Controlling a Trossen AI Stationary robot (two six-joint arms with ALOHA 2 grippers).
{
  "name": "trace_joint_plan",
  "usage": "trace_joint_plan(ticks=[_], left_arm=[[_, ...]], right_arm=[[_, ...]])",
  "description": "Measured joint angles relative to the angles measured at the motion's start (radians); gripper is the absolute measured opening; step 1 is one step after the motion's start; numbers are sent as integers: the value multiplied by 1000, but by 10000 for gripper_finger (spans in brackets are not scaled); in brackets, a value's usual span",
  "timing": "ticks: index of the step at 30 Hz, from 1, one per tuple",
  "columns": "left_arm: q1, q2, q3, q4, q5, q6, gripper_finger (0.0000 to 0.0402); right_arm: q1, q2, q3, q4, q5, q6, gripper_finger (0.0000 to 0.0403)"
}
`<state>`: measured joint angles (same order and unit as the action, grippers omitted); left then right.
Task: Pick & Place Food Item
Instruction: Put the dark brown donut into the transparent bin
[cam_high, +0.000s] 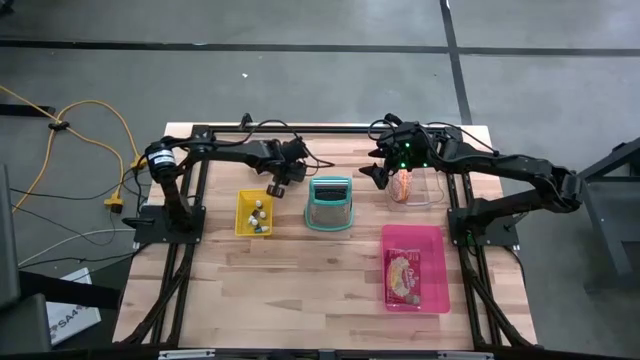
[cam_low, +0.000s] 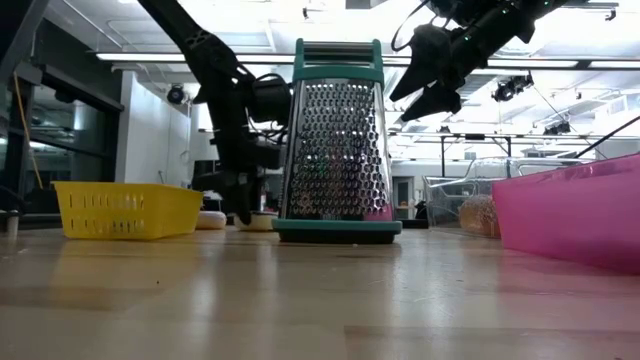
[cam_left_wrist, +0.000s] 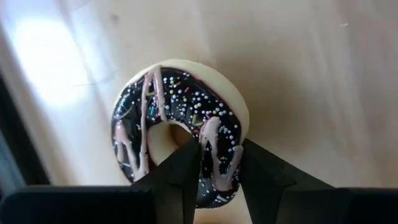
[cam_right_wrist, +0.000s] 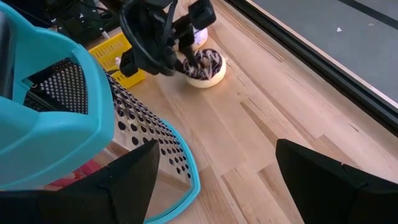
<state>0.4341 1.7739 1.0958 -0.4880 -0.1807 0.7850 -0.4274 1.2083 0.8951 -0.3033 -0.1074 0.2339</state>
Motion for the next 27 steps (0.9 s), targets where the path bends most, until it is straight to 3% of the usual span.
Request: trace_joint_plan(ticks=[16, 27], left_arm=[[26, -204, 6, 62, -6, -26, 95], [7, -298, 6, 237, -44, 26, 95]], right_arm=[[0, 0, 0, 0, 0, 5, 311], [-1, 0, 0, 112, 63, 42, 311]])
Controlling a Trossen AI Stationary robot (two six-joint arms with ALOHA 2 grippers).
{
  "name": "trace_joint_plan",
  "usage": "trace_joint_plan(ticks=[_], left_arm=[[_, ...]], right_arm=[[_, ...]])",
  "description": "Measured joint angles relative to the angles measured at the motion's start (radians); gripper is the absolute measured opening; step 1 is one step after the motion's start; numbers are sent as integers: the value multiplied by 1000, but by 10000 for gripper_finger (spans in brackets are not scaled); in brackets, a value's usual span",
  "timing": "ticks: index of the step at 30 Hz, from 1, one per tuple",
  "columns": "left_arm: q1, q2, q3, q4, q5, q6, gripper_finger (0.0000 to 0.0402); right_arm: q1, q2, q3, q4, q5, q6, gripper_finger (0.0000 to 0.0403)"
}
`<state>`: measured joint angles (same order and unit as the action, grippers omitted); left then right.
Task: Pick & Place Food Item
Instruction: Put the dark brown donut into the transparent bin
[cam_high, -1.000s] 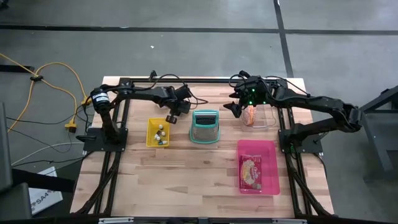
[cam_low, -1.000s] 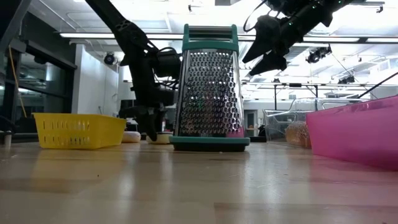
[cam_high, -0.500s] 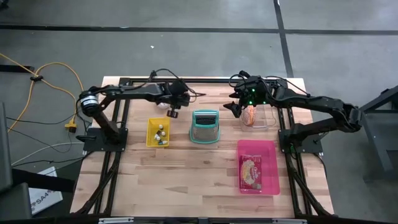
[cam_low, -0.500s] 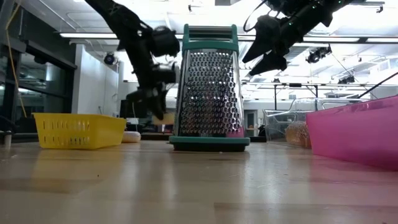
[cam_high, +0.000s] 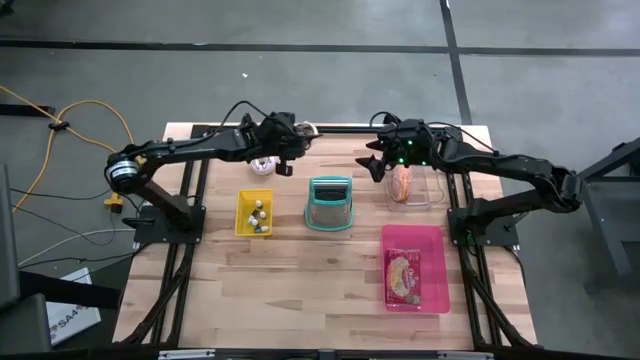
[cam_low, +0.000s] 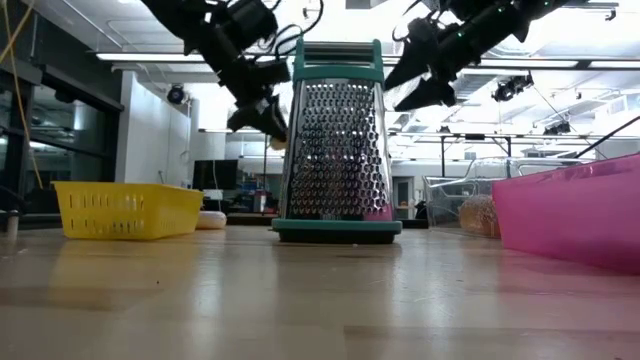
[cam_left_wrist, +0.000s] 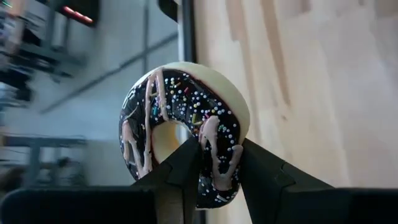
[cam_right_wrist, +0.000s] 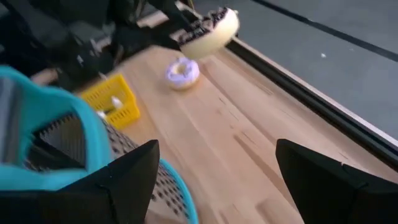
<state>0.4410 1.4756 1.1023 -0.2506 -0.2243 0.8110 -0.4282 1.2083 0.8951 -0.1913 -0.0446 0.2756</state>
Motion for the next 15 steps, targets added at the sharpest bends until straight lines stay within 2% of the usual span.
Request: trace_joint_plan(ticks=[6, 12, 15], left_arm=[[-48, -1, 0, 116, -120, 126, 95], [-88, -2, 0, 187, -146, 188, 95], [-103, -2, 0, 220, -148, 204, 95]], right_arm=[[-1, 0, 0, 64, -4, 61, 311], [-44, 0, 0, 128, -19, 125, 311], [-81, 1, 0, 160, -72, 172, 311]])
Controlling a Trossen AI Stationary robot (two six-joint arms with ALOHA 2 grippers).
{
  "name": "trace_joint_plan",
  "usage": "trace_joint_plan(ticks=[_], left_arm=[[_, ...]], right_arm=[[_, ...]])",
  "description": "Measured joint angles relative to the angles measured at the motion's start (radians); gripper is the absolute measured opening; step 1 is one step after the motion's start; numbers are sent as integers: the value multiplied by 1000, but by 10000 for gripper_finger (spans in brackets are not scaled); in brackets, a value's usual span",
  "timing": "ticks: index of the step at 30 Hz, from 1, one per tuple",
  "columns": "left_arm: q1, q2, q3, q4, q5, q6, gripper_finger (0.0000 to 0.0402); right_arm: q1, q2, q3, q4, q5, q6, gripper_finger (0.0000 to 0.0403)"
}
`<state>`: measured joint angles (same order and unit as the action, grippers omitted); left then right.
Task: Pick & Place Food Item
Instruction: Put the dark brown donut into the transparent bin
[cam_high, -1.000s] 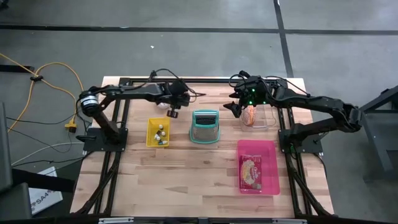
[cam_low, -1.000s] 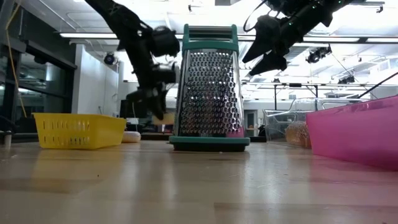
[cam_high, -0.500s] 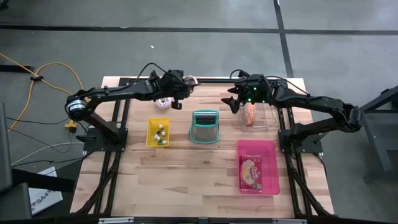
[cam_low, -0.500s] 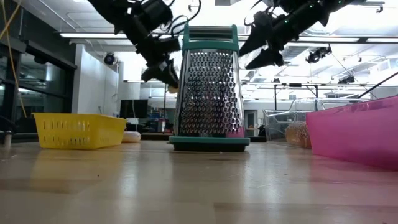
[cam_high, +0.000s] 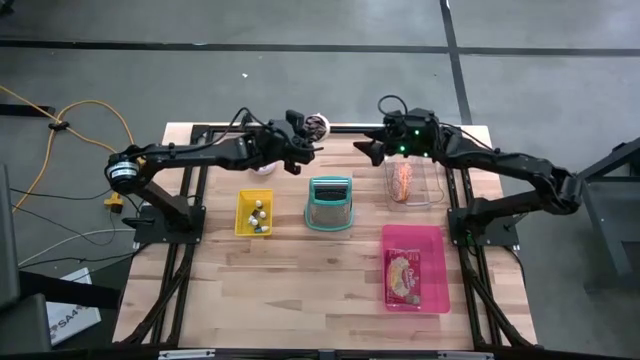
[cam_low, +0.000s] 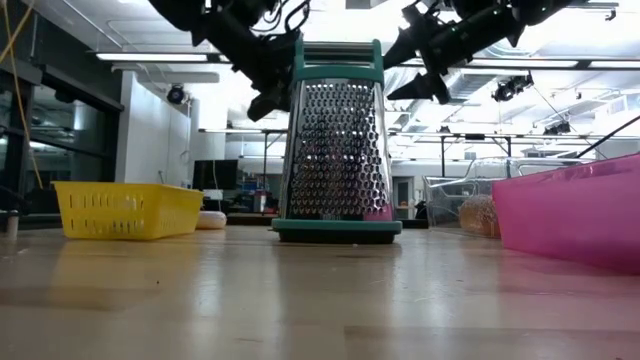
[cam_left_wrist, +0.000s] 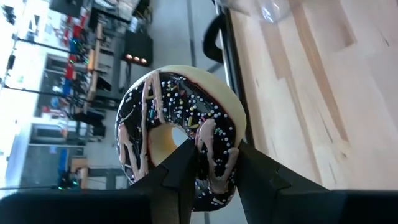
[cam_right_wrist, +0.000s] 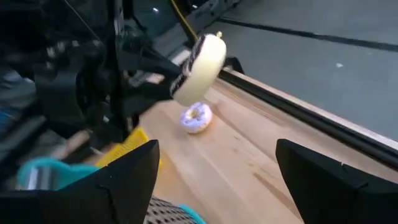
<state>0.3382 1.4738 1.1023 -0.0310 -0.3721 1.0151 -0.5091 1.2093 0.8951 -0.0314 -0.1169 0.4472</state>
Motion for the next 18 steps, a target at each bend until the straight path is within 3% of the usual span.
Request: trace_joint_plan(ticks=[9, 18], left_arm=[[-43, 0, 0, 138, 0, 95, 95], [-24, 0, 0, 160, 1, 137, 95]], right_arm=[[-63, 72, 0, 155, -151, 111, 311], [-62, 159, 0, 360, -178, 162, 311]])
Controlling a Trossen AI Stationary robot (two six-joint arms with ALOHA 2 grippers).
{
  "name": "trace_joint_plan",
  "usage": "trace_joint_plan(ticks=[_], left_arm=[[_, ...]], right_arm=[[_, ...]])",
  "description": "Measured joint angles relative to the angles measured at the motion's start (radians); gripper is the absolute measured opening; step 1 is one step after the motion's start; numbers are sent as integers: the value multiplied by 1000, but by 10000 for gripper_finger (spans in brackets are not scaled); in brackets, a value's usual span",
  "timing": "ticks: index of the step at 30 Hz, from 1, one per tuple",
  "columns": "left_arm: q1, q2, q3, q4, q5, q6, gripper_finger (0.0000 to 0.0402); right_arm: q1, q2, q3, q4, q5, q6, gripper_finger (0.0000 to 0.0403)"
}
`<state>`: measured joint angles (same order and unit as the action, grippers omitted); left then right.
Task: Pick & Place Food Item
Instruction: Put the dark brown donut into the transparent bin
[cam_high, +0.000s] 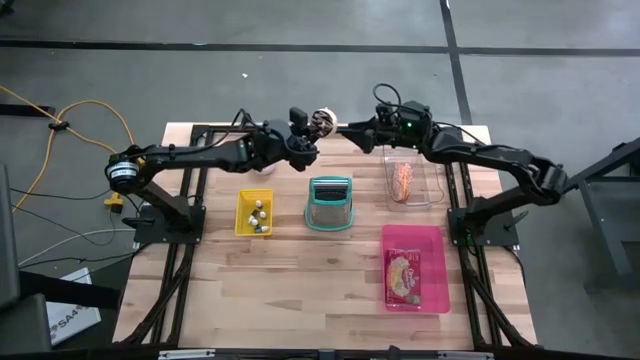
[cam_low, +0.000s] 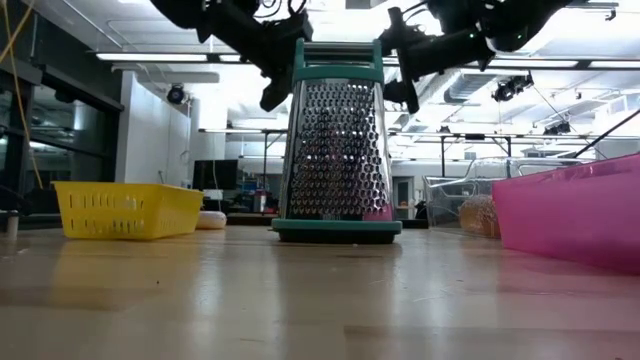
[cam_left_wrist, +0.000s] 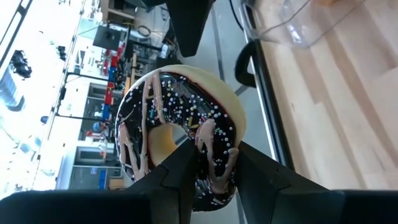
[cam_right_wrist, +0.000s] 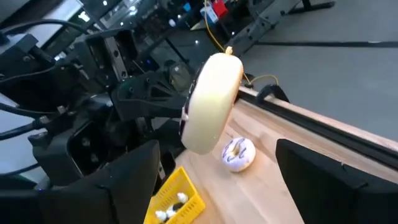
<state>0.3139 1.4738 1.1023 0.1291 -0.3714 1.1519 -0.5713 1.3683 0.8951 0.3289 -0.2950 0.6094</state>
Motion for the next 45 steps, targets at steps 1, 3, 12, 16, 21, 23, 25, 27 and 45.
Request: trace_joint_plan(ticks=[1, 3, 12, 16, 21, 23, 25, 27, 45], left_arm=[[5, 0, 0, 1, 0, 1, 95], [11, 0, 0, 8, 3, 2, 95], [18, 0, 0, 8, 25, 8, 95], [19, 0, 0, 8, 26, 5, 95], [30, 0, 0, 7, 23, -5, 95], [33, 0, 0, 7, 12, -24, 95], [39, 0, 0, 2, 5, -36, 95], [42, 0, 0, 2, 5, -42, 95], [43, 0, 0, -2, 3, -46, 95]], right_arm=[[0, 7, 0, 14, 4, 0, 311], [0, 20, 0, 35, 7, 2, 311], [-4, 93, 11, 184, 39, 52, 311], [-2, 132, 64, 177, 37, 51, 311], [16, 187, 136, 146, 27, 41, 311], [21, 202, 155, 110, 28, 28, 311], [26, 210, 164, 89, 39, 18, 311], [27, 210, 165, 79, 60, 15, 311], [28, 210, 165, 87, 87, -4, 265]])
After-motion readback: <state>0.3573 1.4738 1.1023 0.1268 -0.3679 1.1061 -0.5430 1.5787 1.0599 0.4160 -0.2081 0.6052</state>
